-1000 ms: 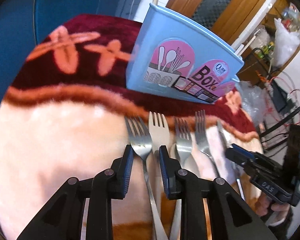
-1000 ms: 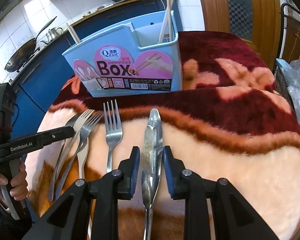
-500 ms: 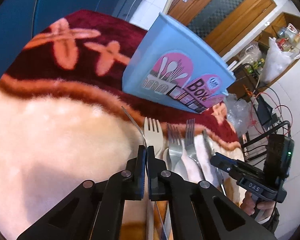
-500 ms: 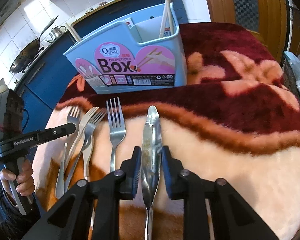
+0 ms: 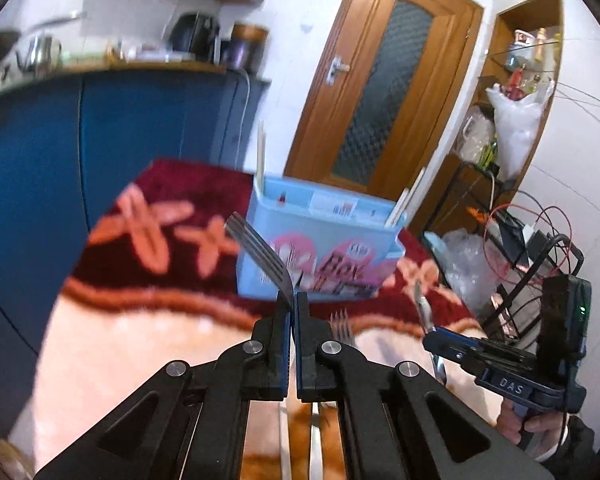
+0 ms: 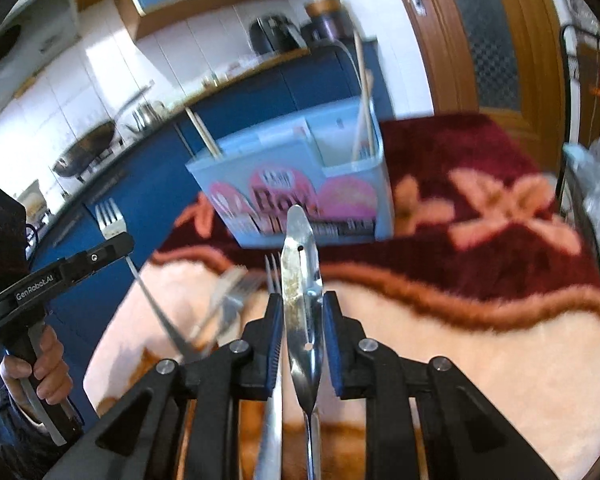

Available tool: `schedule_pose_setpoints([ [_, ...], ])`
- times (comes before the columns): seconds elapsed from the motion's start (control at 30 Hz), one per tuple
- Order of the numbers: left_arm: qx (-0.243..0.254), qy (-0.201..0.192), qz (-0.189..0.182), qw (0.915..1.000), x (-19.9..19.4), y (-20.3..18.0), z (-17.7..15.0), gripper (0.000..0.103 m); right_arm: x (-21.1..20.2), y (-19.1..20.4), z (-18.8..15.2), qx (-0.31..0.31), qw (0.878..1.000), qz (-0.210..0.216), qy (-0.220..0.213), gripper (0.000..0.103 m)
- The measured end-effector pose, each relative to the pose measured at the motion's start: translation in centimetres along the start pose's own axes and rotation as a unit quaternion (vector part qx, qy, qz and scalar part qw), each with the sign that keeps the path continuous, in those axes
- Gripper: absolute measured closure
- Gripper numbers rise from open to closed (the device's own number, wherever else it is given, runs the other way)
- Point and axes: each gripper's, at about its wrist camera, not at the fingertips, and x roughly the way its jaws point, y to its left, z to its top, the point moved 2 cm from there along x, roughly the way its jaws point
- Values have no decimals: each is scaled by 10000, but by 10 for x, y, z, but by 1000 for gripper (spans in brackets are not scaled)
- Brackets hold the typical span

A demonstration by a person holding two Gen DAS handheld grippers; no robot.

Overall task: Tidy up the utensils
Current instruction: 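Lift the held knife and fork and carry both over the blue box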

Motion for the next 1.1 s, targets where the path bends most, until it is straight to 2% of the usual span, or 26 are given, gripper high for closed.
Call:
schedule_pose_setpoints([
  [0.2,284,-510,188,9981,-16,-10,33,102,-27,7,16,-52,9969,59,-788,81],
  [0.33,433,-840,335,9950,-24,-18,62,102,-30,10,23,-17,9954,125,-954,81],
  [0.53,692,-1245,715,9872,-22,-27,104,102,-26,6,22,66,9952,178,-956,81],
  [0.7,834,-1341,1007,9823,-7,-32,128,102,-28,4,22,96,9947,206,-1003,81],
  [0.87,1033,-1245,1322,9779,21,-33,131,102,-34,2,25,66,9931,212,-1150,81],
  [1.1,850,-749,1241,9858,57,-17,111,102,-39,0,37,-43,9904,110,-1375,81],
])
